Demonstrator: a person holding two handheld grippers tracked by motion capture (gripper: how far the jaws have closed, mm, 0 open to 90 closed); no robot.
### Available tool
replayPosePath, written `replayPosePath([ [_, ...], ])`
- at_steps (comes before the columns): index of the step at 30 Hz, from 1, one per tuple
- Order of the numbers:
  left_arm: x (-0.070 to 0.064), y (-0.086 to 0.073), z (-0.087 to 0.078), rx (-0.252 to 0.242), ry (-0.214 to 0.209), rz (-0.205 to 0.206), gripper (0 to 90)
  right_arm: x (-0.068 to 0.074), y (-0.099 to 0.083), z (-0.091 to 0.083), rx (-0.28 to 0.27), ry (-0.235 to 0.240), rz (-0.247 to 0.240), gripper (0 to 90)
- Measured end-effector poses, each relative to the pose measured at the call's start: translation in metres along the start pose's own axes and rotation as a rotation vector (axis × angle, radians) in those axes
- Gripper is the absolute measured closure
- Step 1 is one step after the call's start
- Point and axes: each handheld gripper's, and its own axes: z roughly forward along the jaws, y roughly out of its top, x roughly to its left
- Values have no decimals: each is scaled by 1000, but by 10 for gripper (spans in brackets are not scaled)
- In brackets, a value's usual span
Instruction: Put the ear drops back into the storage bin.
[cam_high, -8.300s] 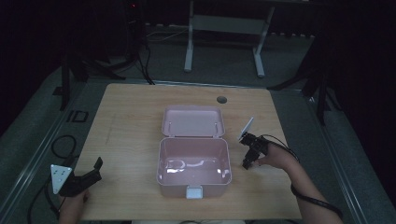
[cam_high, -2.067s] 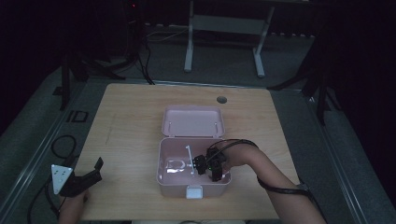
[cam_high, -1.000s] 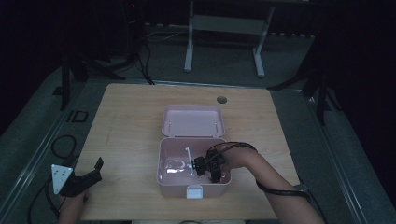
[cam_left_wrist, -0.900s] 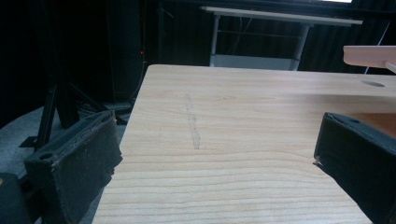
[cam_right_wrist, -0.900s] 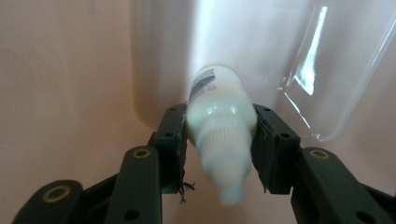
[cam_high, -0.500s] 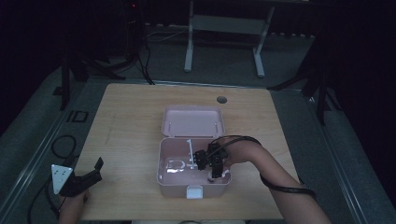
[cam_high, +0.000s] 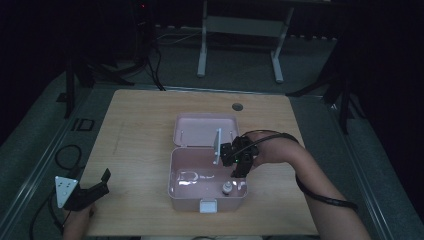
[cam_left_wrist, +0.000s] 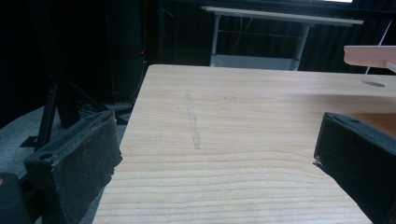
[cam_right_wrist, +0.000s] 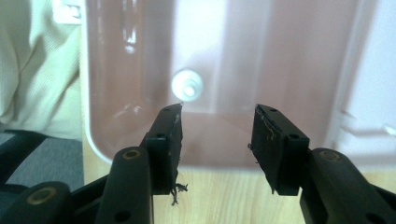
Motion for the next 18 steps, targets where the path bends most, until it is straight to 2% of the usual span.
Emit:
replayPosePath([
  [3,0,0,0,1,0,-2,4,-3,-16,-11,-25,-34,46,463],
  [5,0,0,0,1,-1,0,4,-4,-20,-12,-29,-41,58,444],
  [6,0,0,0,0,-2,-1,5,-6,-30,-13,-20,-61,91,435],
  [8,0,0,0,0,-4,-6,4,-7,-39,-13,-30,-75,113,410],
  [9,0,0,0,0,-4,-6,4,-7,-39,-13,-30,-75,113,410],
  [10,0,0,0,-1,-4,-2,5,-8,-48,-11,-33,-84,144,383],
  [12,0,0,0,-1,-3,-1,4,-9,-53,-10,-31,-90,157,367],
  [13,0,0,0,-1,-3,-2,5,-10,-64,-4,-29,-98,195,333],
  [15,0,0,0,1,-3,-1,5,-11,-73,2,-25,-101,232,298],
  [18,0,0,0,2,-4,-3,4,-15,-85,17,-8,-91,313,282],
])
